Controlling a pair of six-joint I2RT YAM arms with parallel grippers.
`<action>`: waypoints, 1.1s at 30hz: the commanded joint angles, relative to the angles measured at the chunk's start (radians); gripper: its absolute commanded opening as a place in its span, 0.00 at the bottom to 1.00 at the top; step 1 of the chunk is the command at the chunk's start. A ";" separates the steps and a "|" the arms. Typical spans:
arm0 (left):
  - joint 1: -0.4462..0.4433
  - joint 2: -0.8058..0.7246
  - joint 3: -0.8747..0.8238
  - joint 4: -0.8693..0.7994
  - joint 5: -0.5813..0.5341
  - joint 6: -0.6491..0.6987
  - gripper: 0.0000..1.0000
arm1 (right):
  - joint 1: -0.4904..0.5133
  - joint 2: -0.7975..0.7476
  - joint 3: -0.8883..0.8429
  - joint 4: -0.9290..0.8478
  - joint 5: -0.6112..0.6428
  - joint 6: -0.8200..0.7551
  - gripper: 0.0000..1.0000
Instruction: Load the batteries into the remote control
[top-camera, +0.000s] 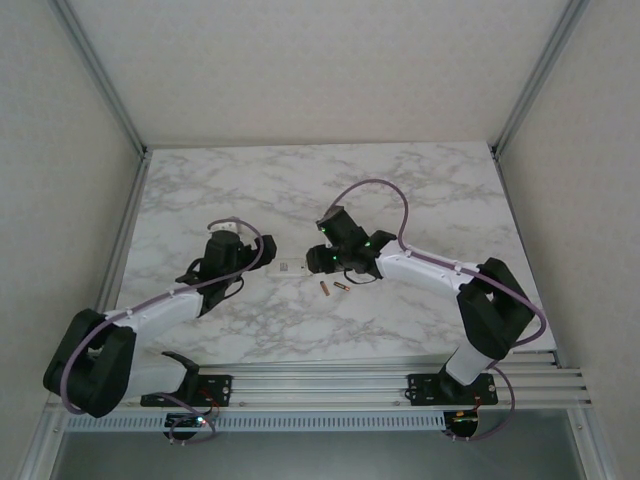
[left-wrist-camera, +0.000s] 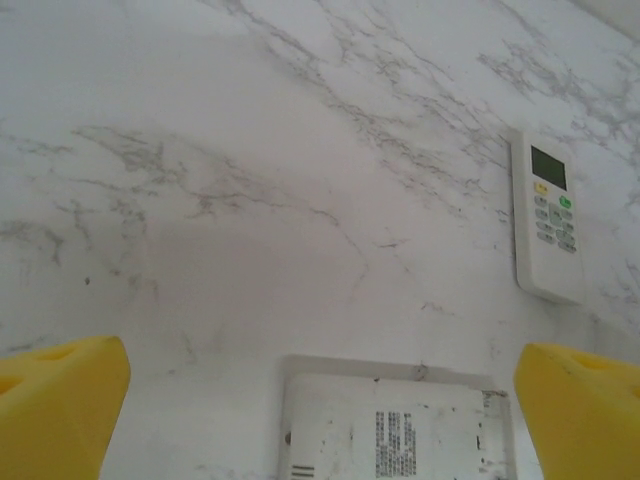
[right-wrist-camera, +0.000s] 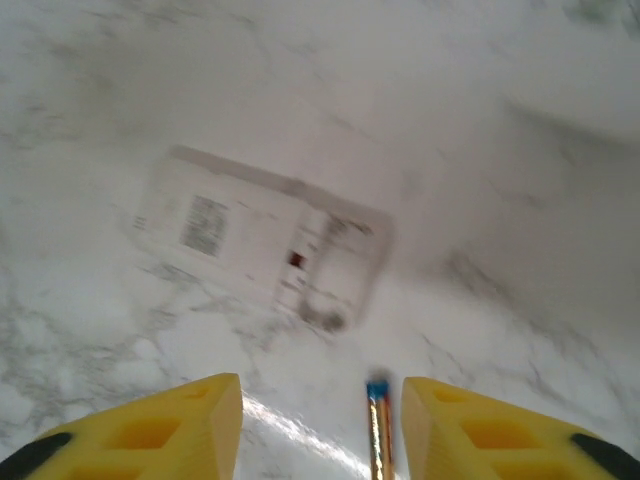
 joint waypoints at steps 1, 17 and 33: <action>0.009 -0.014 -0.064 0.197 0.028 0.068 0.99 | 0.009 0.043 -0.001 -0.106 0.062 0.135 0.38; 0.009 0.029 -0.098 0.236 -0.023 0.099 0.97 | 0.060 0.190 -0.018 -0.050 -0.034 0.130 0.27; 0.011 0.050 -0.076 0.211 -0.011 0.052 0.83 | 0.085 0.100 0.032 -0.102 0.052 0.226 0.11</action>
